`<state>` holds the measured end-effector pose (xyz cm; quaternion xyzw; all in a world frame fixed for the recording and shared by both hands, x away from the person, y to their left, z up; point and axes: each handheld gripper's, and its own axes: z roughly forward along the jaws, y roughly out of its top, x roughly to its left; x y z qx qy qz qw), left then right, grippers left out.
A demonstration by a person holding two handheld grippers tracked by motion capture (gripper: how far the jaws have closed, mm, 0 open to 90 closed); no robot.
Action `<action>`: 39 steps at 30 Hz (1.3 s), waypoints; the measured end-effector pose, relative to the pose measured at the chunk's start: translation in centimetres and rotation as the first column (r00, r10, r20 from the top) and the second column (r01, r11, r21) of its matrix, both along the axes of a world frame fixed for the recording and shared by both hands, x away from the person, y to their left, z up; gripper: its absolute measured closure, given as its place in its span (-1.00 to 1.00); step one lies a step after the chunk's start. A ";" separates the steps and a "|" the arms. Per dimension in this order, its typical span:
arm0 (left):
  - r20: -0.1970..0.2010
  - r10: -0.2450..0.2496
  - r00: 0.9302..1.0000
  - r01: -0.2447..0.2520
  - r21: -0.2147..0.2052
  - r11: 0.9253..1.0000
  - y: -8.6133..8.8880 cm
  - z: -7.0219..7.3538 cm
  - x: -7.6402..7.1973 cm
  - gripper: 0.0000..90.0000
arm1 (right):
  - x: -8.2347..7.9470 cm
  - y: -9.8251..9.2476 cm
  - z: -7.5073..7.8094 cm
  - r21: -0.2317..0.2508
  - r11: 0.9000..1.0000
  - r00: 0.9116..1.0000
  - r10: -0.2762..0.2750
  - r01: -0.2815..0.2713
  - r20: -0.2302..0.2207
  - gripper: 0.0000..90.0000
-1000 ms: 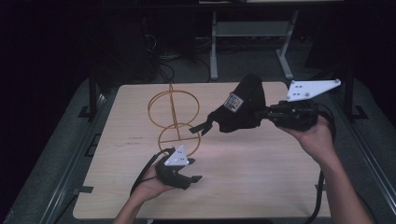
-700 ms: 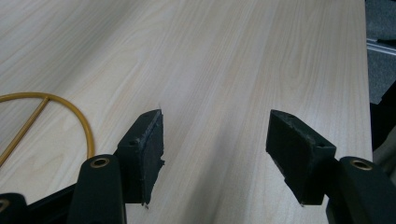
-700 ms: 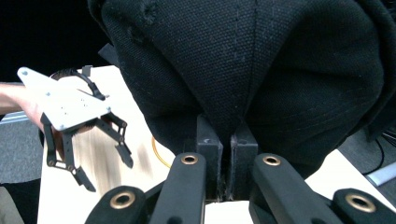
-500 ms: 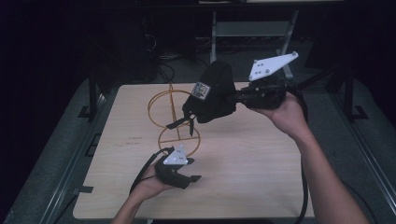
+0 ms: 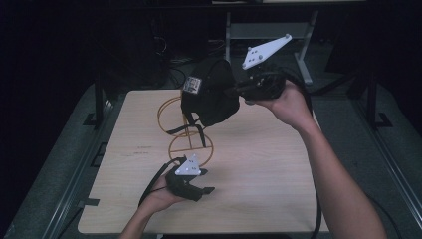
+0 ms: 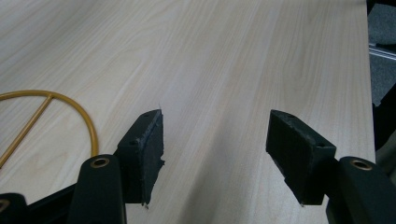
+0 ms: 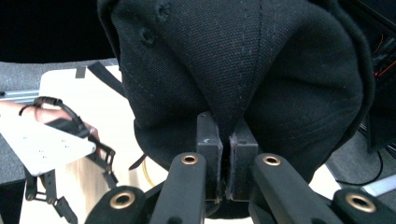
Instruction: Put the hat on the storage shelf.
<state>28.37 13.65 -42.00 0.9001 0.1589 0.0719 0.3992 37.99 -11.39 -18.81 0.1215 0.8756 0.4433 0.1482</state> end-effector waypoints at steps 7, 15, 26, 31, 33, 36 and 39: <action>0.000 0.007 1.000 -0.007 -0.007 1.000 -0.1 -0.1 0.0 -0.18 | 1.0 2.2 0.8 0.004 1.000 1.000 0.006 -0.006 0.022 0.91; -0.005 0.003 1.000 -0.003 0.002 1.000 -0.1 -0.3 0.1 -0.18 | 2.2 4.7 1.1 0.038 0.999 1.000 0.006 -0.006 0.022 0.92; -0.006 -0.002 1.000 0.002 0.005 1.000 -0.1 -0.4 -0.2 -0.18 | 3.8 7.8 0.8 0.084 0.996 1.000 -0.018 0.018 -0.002 0.91; -0.009 -0.008 1.000 0.009 0.008 1.000 -0.3 -0.5 -0.3 -0.18 | 4.6 9.7 0.2 0.103 0.994 0.999 -0.026 0.028 -0.020 0.91; -0.005 -0.012 1.000 0.013 0.015 1.000 -0.3 -0.5 -0.2 -0.19 | 4.9 10.5 -0.2 0.103 0.994 0.999 -0.032 0.036 -0.038 0.90; -0.010 -0.012 1.000 0.013 0.018 1.000 -0.4 -0.5 -0.2 -0.19 | 5.4 11.7 -0.7 0.106 0.993 0.998 -0.039 0.045 -0.055 0.88; -0.020 -0.013 1.000 0.013 0.013 1.000 -0.6 -0.7 -0.3 -0.20 | 5.9 12.9 -1.6 0.106 0.993 0.995 -0.040 0.050 -0.095 0.72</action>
